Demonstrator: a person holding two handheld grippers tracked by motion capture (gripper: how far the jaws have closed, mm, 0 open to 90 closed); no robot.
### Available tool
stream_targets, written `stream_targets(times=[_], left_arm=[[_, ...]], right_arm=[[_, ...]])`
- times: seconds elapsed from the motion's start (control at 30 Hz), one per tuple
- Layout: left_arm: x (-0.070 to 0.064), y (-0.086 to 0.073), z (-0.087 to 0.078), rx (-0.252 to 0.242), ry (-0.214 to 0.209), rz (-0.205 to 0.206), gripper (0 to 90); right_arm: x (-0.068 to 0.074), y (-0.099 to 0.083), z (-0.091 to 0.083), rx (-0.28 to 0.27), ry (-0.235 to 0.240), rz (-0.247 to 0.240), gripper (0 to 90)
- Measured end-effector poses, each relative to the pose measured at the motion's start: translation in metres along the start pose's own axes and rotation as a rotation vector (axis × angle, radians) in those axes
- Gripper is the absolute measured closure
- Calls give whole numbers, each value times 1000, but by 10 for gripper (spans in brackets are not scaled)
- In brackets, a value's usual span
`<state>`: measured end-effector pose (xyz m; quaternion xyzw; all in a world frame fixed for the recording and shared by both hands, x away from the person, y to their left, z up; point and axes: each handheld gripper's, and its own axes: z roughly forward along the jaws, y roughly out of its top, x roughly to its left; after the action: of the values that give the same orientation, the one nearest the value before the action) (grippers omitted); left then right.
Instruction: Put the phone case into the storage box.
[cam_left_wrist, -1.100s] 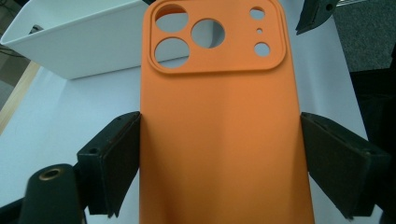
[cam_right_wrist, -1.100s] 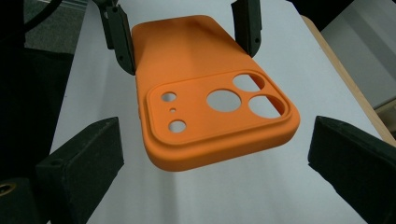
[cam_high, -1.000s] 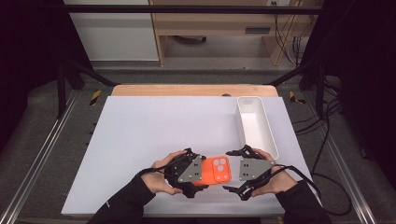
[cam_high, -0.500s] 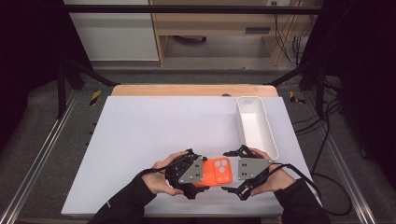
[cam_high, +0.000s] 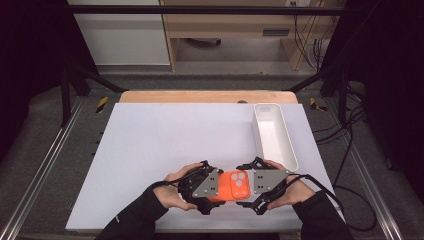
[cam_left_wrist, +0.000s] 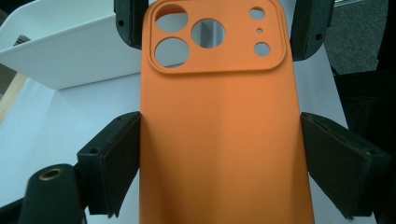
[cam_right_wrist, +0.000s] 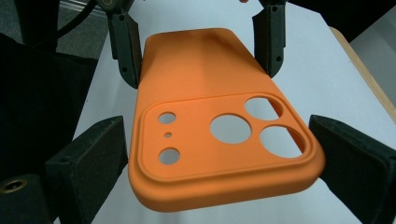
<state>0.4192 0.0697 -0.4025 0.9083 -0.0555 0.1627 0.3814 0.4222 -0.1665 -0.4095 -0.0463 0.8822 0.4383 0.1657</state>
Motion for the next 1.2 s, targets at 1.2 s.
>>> stream_targets(times=[1.2], left_arm=[[0,-1,4,-19,-52,-22,150]], right_arm=[[0,-1,1,-37,54,3,151]])
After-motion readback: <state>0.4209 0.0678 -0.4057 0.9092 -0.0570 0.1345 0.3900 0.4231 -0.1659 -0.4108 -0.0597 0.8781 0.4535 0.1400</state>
